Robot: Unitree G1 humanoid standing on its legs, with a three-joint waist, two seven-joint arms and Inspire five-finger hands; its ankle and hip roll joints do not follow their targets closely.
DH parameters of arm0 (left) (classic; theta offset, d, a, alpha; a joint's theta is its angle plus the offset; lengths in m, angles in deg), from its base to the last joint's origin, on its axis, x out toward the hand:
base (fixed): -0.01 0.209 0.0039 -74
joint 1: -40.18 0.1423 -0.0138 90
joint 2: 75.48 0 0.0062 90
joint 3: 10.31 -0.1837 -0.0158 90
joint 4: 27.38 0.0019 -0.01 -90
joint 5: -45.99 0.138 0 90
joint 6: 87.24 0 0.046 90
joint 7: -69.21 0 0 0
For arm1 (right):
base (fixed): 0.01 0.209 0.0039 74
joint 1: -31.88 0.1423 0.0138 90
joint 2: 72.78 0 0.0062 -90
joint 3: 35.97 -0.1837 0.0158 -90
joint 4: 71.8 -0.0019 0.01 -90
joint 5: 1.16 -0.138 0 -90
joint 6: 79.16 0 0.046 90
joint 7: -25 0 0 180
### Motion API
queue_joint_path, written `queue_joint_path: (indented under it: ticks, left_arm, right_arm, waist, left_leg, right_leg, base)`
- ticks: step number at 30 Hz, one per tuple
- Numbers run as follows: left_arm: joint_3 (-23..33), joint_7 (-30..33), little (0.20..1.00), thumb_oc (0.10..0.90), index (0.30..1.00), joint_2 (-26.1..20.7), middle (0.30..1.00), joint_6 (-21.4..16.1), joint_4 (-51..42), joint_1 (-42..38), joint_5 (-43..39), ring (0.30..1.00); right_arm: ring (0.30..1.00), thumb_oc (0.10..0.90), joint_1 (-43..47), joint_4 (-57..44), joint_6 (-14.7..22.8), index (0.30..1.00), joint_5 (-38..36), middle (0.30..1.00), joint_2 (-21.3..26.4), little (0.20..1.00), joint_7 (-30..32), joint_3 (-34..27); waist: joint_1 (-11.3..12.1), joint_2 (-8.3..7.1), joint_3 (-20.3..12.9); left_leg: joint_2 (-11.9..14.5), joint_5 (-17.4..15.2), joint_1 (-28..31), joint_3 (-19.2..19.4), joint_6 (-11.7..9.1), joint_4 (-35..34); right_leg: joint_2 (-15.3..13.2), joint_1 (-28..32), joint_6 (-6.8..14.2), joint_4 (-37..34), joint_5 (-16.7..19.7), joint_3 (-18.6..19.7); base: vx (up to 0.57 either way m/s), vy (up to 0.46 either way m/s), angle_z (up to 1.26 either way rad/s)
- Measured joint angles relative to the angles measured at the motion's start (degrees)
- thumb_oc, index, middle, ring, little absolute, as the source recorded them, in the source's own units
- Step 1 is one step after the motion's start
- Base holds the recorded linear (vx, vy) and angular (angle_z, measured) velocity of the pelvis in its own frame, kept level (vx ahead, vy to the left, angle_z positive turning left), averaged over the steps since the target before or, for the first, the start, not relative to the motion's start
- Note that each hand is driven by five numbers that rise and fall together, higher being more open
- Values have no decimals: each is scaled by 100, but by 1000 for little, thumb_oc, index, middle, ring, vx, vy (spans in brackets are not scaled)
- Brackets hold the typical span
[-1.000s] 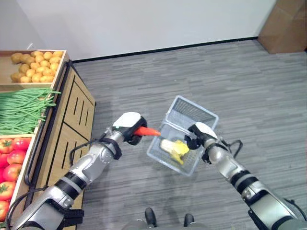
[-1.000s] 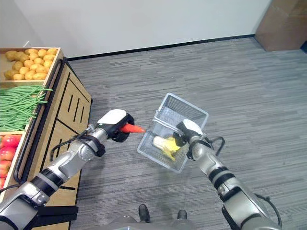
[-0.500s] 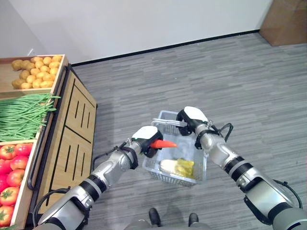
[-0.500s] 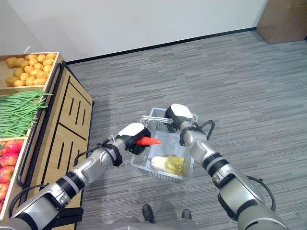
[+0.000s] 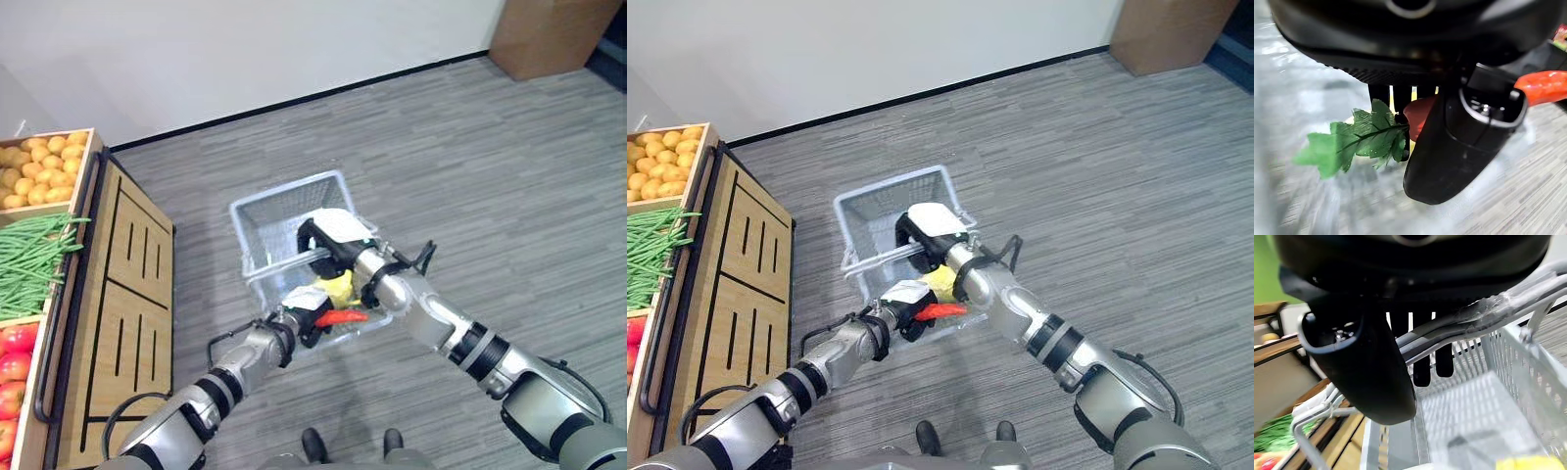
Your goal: Get the vegetables into the basket
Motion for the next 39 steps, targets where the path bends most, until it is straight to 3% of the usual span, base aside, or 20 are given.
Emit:
queue_joint_path:
  ticks: [4, 11, 12, 13, 20, 39]
  left_arm:
    - [-77, 46, 300, 400, 300, 214, 300, 2, 393, -42, 104, 300]
    - [-208, 55, 300, 400, 300, 246, 300, 63, 678, -45, 345, 300]
    - [-210, 55, 506, 547, 506, 266, 506, 66, 759, -47, 421, 506]
    - [-219, 54, 1000, 900, 1000, 271, 1000, 70, 841, -46, 423, 1000]
    - [-413, 53, 1000, 900, 1000, 297, 1000, -4, 1100, -16, 654, 1000]
    - [-539, 32, 1000, 900, 1000, 286, 1000, -35, 1129, 6, 882, 1000]
  right_arm:
    - [300, 400, -42, 1, 56, 300, -771, 300, -142, 300, -270, 408]
    - [300, 400, -51, -237, 33, 300, -1538, 300, 103, 300, -519, 593]
    - [300, 400, -51, -368, 33, 300, -1622, 300, 200, 300, -526, 595]
    - [300, 400, -51, -479, 33, 300, -1705, 300, 249, 300, -525, 594]
    - [300, 400, -52, -626, 33, 300, -2015, 300, 297, 300, -508, 600]
    - [300, 400, -56, -615, 33, 300, -1904, 300, 297, 300, -482, 703]
  waist:
    - [-41, 2, -1]
    - [-103, 4, 0]
    - [-111, 4, 0]
    - [-137, 4, 0]
    - [-156, 6, -2]
    - [-102, -1, -1]
  left_leg:
    - [6, 1, 2, 107, 1, 0]
    - [14, 0, 0, 101, 1, 0]
    - [13, 0, 0, 99, 1, 0]
    - [15, 1, 0, 100, 0, 0]
    - [22, 1, 1, 127, -1, 0]
    - [21, 1, 17, 73, -1, -1]
  right_leg:
    - [2, -41, -11, 5, 8, 109]
    - [8, -39, -12, 5, 7, 91]
    - [8, -39, -12, 5, 7, 91]
    - [11, -40, -13, 5, 8, 92]
    - [18, -50, -25, 9, 17, 114]
    - [20, -43, -25, 85, 17, 58]
  base:
    - [-7, -30, -15]
    - [0, 0, 0]
    - [0, 0, 0]
    - [0, 0, 0]
    - [0, 0, 0]
    - [1, 8, 1]
